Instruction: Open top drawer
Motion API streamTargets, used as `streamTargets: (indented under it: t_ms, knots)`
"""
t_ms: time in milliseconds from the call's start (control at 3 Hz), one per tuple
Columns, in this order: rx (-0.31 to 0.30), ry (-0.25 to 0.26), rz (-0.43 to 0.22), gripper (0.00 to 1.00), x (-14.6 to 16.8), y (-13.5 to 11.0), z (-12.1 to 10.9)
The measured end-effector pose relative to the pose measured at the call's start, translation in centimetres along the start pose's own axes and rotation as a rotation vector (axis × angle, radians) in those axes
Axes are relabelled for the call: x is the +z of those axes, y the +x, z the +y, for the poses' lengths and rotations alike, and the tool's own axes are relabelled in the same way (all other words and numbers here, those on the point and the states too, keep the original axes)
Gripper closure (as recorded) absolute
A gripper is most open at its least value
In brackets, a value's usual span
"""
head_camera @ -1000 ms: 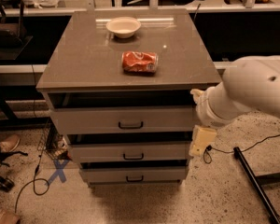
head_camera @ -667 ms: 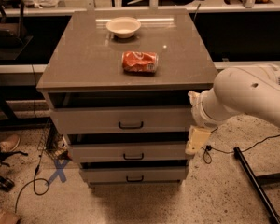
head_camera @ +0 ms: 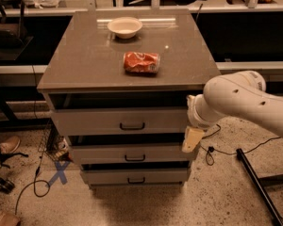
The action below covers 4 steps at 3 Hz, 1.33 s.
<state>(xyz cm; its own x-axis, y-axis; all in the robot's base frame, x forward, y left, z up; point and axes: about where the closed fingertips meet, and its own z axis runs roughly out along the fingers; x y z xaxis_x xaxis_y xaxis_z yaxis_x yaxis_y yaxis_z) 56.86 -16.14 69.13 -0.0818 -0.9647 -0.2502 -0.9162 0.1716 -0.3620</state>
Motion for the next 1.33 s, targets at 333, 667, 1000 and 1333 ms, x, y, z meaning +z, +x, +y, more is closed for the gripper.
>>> streamTargets:
  t_ms: [333,667,1000,1333]
  knots:
    - [-0.007,-0.002,0.003,0.00,2.6,-0.1,-1.1]
    - [-0.028,-0.010,-0.007,0.00,4.5,-1.0,-1.8]
    - [-0.036,-0.038,-0.019,0.16,6.4,-1.6,-1.8]
    - [-0.041,-0.069,-0.028,0.39,7.8,-1.9,-1.4]
